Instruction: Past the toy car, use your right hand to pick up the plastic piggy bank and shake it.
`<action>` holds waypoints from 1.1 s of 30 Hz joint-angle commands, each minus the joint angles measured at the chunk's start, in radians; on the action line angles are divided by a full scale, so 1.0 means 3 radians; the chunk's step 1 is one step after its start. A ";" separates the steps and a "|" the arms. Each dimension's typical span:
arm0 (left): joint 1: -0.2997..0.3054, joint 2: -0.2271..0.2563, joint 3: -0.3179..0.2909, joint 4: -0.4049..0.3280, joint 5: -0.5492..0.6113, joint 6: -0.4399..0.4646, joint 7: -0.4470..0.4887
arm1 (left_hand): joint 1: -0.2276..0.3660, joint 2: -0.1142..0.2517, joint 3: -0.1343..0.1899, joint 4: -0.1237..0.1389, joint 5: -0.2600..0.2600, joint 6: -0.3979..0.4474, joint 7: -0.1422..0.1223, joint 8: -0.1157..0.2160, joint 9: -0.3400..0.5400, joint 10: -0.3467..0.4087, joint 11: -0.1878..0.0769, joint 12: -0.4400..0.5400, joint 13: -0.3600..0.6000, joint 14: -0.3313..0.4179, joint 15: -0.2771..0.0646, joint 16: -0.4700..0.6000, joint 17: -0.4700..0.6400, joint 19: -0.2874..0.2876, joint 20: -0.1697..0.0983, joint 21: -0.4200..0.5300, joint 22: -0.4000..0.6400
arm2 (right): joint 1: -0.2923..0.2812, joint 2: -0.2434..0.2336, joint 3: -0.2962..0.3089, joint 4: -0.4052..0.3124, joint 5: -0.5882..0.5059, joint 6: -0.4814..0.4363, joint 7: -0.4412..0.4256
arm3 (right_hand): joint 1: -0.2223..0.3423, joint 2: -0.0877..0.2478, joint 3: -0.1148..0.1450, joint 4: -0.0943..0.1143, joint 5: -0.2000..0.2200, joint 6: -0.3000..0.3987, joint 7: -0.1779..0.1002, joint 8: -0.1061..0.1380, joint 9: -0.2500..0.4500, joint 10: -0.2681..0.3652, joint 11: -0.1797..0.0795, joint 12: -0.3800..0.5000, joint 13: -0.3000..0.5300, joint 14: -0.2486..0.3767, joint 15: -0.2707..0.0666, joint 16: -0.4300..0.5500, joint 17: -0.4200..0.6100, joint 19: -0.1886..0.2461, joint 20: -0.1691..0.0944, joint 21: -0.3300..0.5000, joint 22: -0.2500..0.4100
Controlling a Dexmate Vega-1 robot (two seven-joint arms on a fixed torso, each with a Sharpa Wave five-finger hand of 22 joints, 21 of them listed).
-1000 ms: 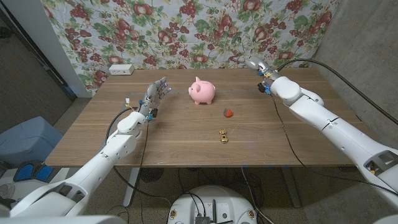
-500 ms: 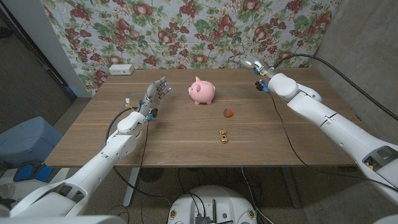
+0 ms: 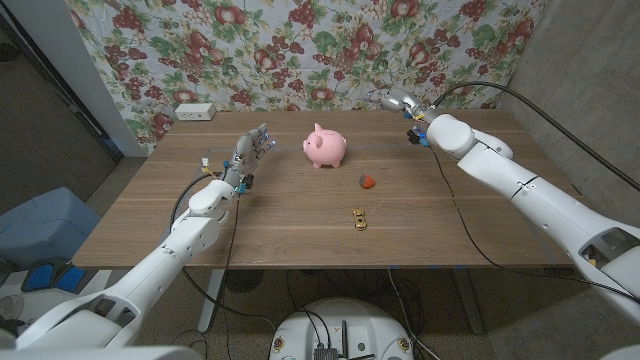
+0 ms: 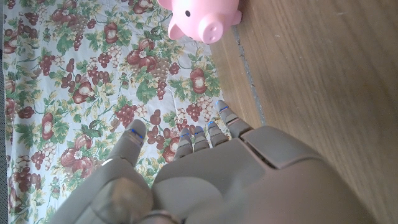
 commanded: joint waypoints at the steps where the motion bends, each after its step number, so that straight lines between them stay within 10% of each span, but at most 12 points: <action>1: 0.0012 0.0008 0.0001 -0.0024 0.0003 0.0006 0.0006 | -0.0024 0.0123 0.0000 -0.0027 0.0007 0.0032 0.0002 0.0012 0.0012 0.0026 0.0000 0.0011 0.0011 0.0006 -0.0096 0.0021 0.0010 0.0034 -0.0005 -0.0001 0.0013 | 0.0097 0.0028 -0.0085 0.0015 -0.0103 -0.0061 0.0107 | 0.0043 -0.0012 0.0030 -0.0006 0.0016 0.0010 -0.0022 0.0011 0.0012 0.0010 -0.0019 -0.0008 0.0017 0.0012 -0.0032 -0.0013 0.0005 -0.0007 -0.0010 -0.0003 0.0008; 33: 0.0042 0.0000 -0.0005 -0.0054 -0.0014 0.0010 0.0024 | -0.0033 0.0128 0.0006 -0.0030 0.0008 0.0039 0.0007 0.0012 0.0012 0.0028 0.0001 0.0009 0.0011 0.0010 -0.0094 0.0020 0.0010 0.0050 -0.0003 -0.0037 0.0014 | 0.0466 0.0074 -0.0452 -0.0077 -0.0653 -0.0465 0.0493 | 0.0165 -0.0124 0.0034 -0.0065 -0.0001 -0.0247 -0.0142 -0.0045 0.0013 -0.0169 -0.0110 -0.0058 0.0013 -0.0080 -0.0043 -0.0084 -0.0034 -0.0060 0.0005 -0.0026 0.0003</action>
